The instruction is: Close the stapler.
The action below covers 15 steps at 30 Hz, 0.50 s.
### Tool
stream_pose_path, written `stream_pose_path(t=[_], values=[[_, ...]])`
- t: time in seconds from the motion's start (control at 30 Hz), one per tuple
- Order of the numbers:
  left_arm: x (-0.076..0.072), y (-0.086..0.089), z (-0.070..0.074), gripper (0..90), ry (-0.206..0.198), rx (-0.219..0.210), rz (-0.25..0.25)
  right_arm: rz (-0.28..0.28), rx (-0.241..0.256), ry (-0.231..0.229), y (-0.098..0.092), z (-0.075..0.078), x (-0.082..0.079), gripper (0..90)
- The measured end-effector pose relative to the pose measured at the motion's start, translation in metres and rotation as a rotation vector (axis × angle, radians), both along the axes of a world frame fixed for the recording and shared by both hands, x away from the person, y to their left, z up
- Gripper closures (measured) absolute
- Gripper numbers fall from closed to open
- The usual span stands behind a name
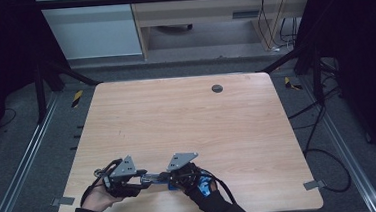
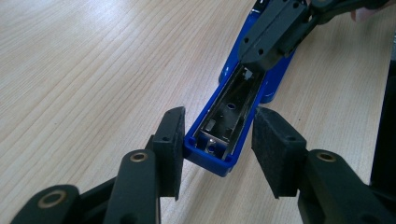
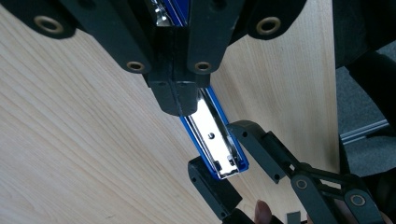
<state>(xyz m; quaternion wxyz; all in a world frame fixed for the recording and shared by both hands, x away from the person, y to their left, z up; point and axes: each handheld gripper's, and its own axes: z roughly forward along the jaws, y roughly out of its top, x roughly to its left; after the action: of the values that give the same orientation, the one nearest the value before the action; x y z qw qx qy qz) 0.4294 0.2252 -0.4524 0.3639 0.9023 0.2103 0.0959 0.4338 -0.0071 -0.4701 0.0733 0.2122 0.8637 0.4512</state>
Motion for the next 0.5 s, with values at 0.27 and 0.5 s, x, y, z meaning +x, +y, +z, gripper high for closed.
stream_pose_path(t=[0.27, 0.5], values=[[-0.001, 0.005, 0.005, 53.8, -0.011, -0.033, 0.014, 0.000, 0.003, -0.002, -0.001, -0.002, 0.002, 90.0], [-0.002, 0.021, 0.019, 53.3, -0.066, -0.108, 0.089, -0.003, 0.003, 0.000, 0.000, -0.002, 0.002, 90.0]])
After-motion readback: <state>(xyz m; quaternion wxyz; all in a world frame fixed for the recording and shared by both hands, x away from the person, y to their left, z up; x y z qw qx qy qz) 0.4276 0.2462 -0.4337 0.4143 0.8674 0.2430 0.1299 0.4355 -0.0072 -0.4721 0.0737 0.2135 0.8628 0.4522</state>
